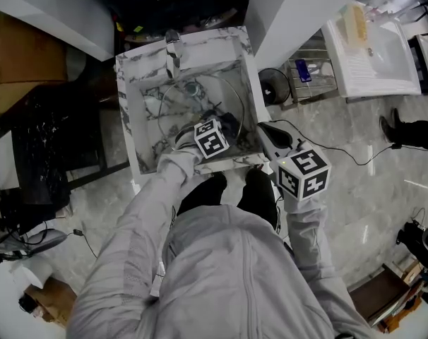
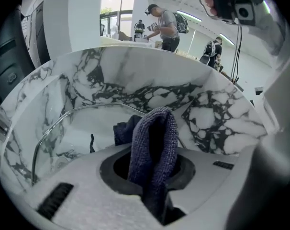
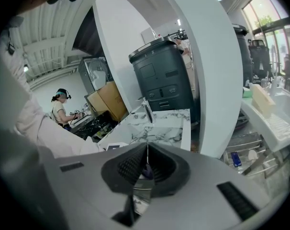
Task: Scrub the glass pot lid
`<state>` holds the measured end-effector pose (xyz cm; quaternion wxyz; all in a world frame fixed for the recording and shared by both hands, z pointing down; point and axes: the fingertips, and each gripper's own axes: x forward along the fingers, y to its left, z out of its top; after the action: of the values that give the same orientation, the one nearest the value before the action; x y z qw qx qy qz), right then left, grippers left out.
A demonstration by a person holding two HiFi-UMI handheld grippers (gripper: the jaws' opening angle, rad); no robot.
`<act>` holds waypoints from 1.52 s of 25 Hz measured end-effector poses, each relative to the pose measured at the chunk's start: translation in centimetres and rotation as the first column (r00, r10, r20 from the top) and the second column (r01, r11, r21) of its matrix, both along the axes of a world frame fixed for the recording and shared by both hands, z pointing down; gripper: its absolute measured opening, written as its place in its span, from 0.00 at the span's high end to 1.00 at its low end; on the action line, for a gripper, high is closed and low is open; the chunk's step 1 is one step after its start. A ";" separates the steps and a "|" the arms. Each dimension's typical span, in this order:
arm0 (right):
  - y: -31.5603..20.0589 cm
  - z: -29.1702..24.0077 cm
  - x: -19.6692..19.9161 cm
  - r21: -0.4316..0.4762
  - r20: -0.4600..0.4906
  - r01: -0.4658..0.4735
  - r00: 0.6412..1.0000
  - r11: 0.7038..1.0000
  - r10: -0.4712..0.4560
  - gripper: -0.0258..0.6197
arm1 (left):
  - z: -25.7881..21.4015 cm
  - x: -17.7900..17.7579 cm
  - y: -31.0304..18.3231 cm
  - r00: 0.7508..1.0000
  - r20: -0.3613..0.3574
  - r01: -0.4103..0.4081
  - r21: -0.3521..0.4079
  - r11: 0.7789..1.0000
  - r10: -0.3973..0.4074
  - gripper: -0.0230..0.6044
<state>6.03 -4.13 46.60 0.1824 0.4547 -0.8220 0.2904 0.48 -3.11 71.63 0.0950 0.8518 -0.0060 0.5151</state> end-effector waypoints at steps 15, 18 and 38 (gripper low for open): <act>0.3 0.1 -0.9 0.008 0.011 0.019 1.000 1.000 -0.019 0.91 | -4.2 1.2 2.9 0.989 -0.130 -0.091 -0.176 0.980 0.069 0.84; -0.2 0.1 -1.3 0.009 0.010 0.027 1.000 1.000 -0.028 0.91 | -5.2 0.6 0.6 0.988 -0.157 -0.026 -0.115 0.993 0.008 0.84; -3.4 0.9 -3.4 -0.028 -0.001 0.069 0.998 0.997 -0.069 0.91 | -4.3 -13.5 -18.9 0.949 0.129 0.183 0.517 0.836 -0.287 0.84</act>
<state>2.58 -7.52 47.50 0.1995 0.4237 -0.8328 0.2951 -12.98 -22.02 67.37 -0.0665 0.7834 -0.2532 0.5637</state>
